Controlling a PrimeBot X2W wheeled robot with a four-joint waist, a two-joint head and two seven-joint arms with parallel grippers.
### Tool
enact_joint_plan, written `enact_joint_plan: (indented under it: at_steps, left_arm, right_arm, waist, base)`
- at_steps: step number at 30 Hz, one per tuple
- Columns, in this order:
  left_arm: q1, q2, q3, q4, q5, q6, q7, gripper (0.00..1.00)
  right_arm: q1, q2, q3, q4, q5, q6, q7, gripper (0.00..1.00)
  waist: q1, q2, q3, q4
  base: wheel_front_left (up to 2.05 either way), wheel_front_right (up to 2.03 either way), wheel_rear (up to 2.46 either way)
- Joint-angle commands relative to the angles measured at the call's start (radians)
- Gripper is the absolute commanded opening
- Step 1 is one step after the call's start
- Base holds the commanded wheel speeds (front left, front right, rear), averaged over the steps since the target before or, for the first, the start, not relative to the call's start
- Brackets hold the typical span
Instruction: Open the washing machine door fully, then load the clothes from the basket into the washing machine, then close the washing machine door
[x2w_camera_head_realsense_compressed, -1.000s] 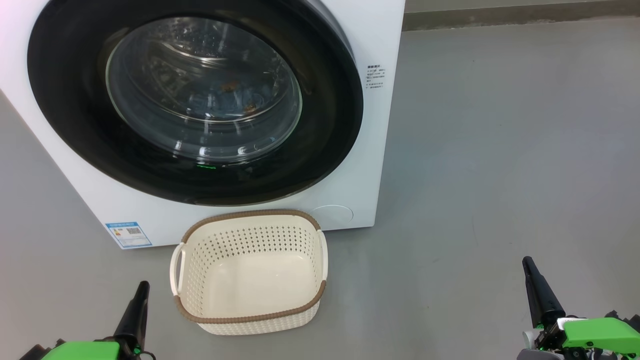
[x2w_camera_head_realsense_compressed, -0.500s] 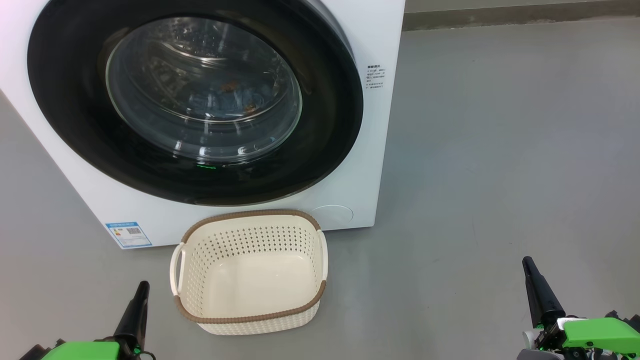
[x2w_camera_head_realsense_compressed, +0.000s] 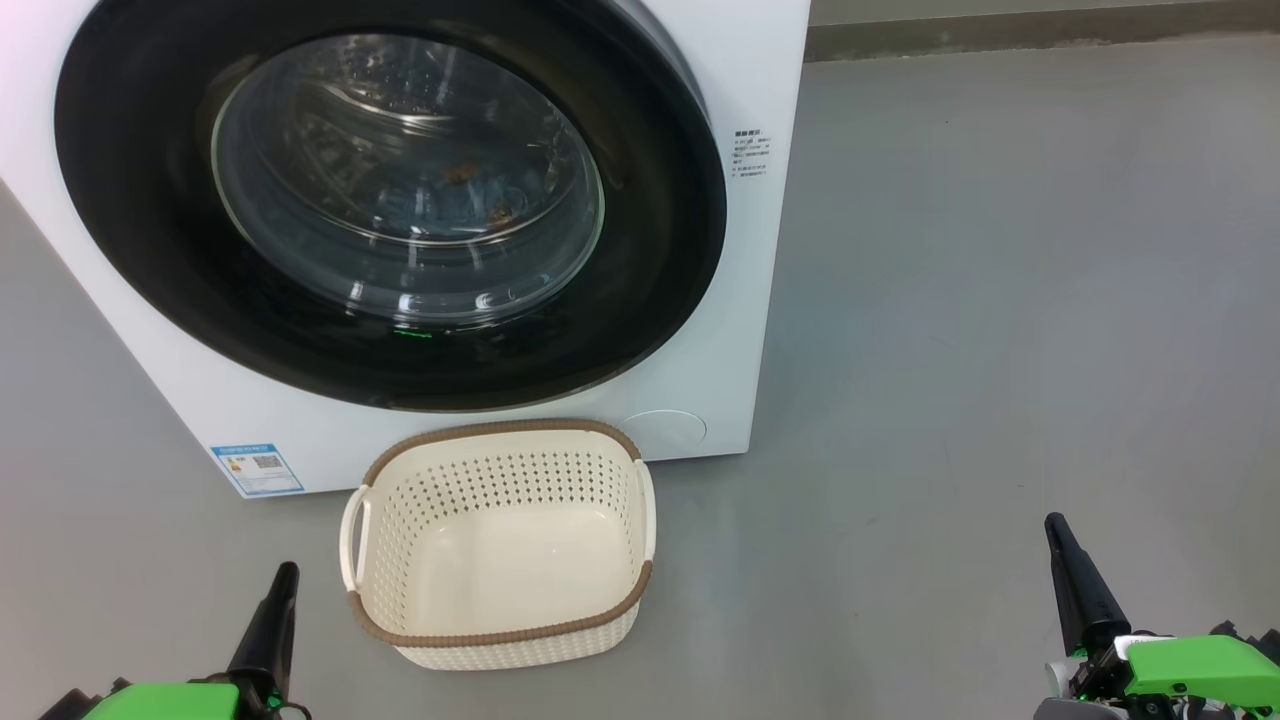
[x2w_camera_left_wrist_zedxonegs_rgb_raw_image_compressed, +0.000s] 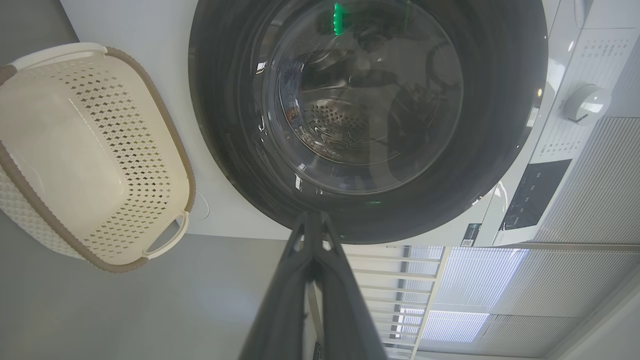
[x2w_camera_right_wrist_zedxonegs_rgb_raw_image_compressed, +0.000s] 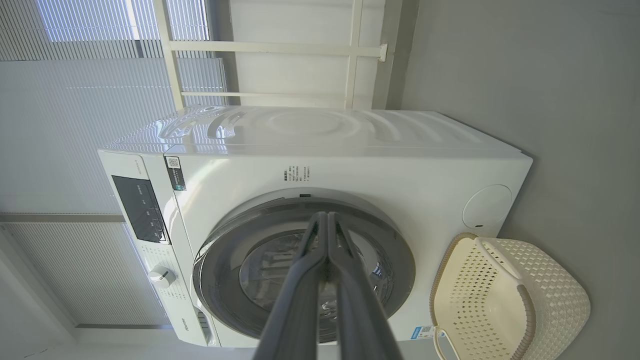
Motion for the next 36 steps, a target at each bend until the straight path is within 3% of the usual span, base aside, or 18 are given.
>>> enact_joint_plan:
  at_steps: [1, 36]
  left_arm:
    - [-0.042, 0.01, 0.035, -0.019, -0.002, -0.003, 0.006, 0.0]
    - [-0.042, 0.01, 0.036, -0.019, -0.002, -0.003, 0.007, 0.0]
  right_arm:
    - [-0.041, -0.009, 0.028, -0.025, 0.012, 0.002, 0.008, 0.0]
    - [-0.041, -0.009, 0.028, -0.025, 0.012, 0.002, 0.008, 0.0]
  waist:
    - [0.0, 0.0, 0.0, 0.0]
    - [0.0, 0.0, 0.0, 0.0]
  base:
    - [0.0, 0.0, 0.0]
    - [0.0, 0.0, 0.0]
